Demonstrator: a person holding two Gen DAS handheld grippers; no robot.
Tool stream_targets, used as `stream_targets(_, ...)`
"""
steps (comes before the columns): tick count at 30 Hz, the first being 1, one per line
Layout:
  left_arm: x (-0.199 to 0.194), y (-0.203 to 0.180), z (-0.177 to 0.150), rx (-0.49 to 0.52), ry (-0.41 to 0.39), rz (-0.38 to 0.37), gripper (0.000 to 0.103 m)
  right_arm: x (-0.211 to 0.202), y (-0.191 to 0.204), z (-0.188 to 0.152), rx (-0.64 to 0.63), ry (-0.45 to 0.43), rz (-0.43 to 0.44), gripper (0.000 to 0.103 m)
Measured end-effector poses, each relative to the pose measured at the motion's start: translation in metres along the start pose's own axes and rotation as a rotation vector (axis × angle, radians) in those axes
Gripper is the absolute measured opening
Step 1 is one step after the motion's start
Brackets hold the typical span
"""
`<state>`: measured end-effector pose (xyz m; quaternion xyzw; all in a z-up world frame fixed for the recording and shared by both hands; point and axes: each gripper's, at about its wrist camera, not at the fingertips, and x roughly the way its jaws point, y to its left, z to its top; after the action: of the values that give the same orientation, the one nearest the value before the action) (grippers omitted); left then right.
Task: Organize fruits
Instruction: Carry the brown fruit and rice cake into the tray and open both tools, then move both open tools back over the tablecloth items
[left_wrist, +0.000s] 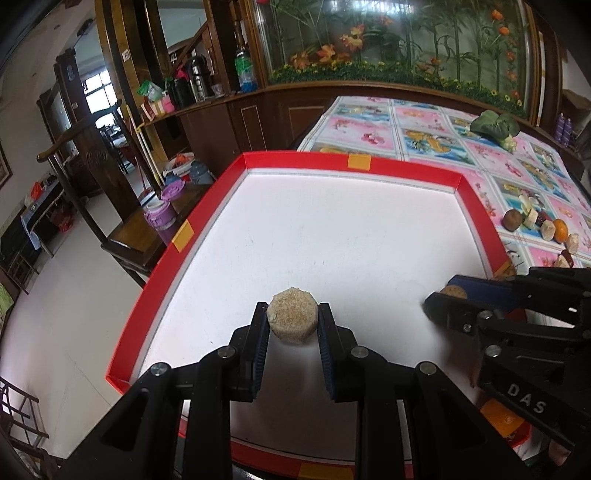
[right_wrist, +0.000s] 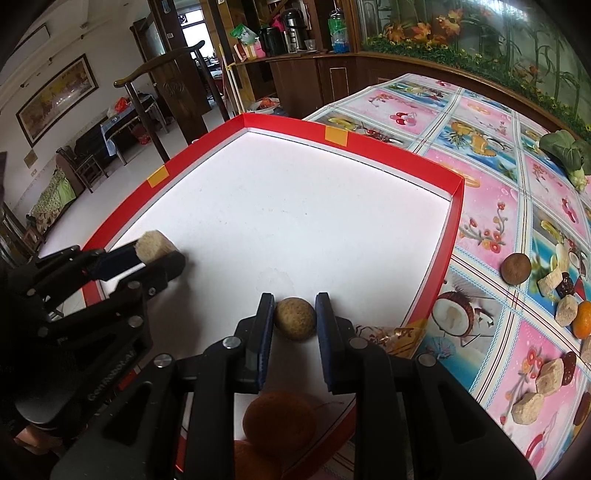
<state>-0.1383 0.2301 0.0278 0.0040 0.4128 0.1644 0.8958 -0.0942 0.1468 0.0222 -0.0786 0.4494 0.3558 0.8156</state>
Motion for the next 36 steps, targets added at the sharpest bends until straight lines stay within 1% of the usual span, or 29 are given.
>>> stream_targets(2, 0.003, 0.000, -0.002, -0.003, 0.016, -0.003, 0.026, 0.002, 0.000, 0.001, -0.003, 0.006, 0.000, 0.025)
stream_targets(4, 0.002, 0.000, -0.001, 0.001, 0.015, 0.002, 0.026, 0.002, 0.000, 0.002, -0.008, 0.012, 0.001, 0.026)
stream_targets(5, 0.002, -0.001, -0.001, 0.002, 0.019, 0.006, 0.028, 0.002, -0.001, 0.002, -0.006, 0.017, 0.002, 0.026)
stream_targets(6, 0.002, 0.000, 0.000, 0.001, 0.026, 0.017, 0.030, 0.000, -0.002, 0.002, -0.001, 0.022, 0.006, 0.026)
stream_targets(7, 0.003, 0.000, 0.000, -0.002, 0.030, 0.023, 0.039, -0.004, -0.005, 0.002, 0.008, 0.017, 0.018, 0.026)
stream_targets(8, 0.001, 0.002, 0.001, -0.009, 0.032, 0.022, 0.046, -0.011, -0.006, 0.001, 0.012, 0.002, 0.023, 0.026)
stream_targets(11, -0.008, -0.001, 0.004, -0.003, 0.008, 0.031, 0.047, -0.039, -0.018, -0.003, 0.017, -0.079, 0.015, 0.026)
stream_targets(13, -0.019, -0.007, 0.008, 0.002, -0.017, 0.019, 0.047, -0.058, -0.031, -0.007, 0.031, -0.122, 0.001, 0.027)
stream_targets(15, -0.030, -0.016, 0.013, 0.017, -0.043, 0.004, 0.050, -0.075, -0.047, -0.014, 0.046, -0.154, -0.028, 0.029)
stream_targets(17, -0.040, -0.027, 0.016, 0.041, -0.070, -0.021, 0.058, -0.092, -0.067, -0.023, 0.072, -0.182, -0.059, 0.033)
stream_targets(20, -0.054, -0.049, 0.018, 0.092, -0.102, -0.066, 0.059, -0.116, -0.098, -0.042, 0.119, -0.213, -0.116, 0.039)
stream_targets(23, -0.063, -0.075, 0.018, 0.150, -0.106, -0.132, 0.059, -0.134, -0.128, -0.063, 0.161, -0.213, -0.199, 0.040)
stream_targets(26, -0.068, -0.102, 0.018, 0.211, -0.106, -0.179, 0.060, -0.148, -0.154, -0.081, 0.211, -0.202, -0.241, 0.040)
stream_targets(30, -0.066, -0.129, 0.016, 0.261, -0.075, -0.233, 0.060, -0.153, -0.184, -0.100, 0.254, -0.167, -0.290, 0.040)
stream_targets(32, -0.067, -0.141, 0.014, 0.284, -0.055, -0.257, 0.061, -0.153, -0.191, -0.107, 0.267, -0.154, -0.303, 0.040)
stream_targets(36, -0.067, -0.157, 0.014, 0.317, -0.039, -0.274, 0.061, -0.144, -0.205, -0.111, 0.293, -0.127, -0.297, 0.040)
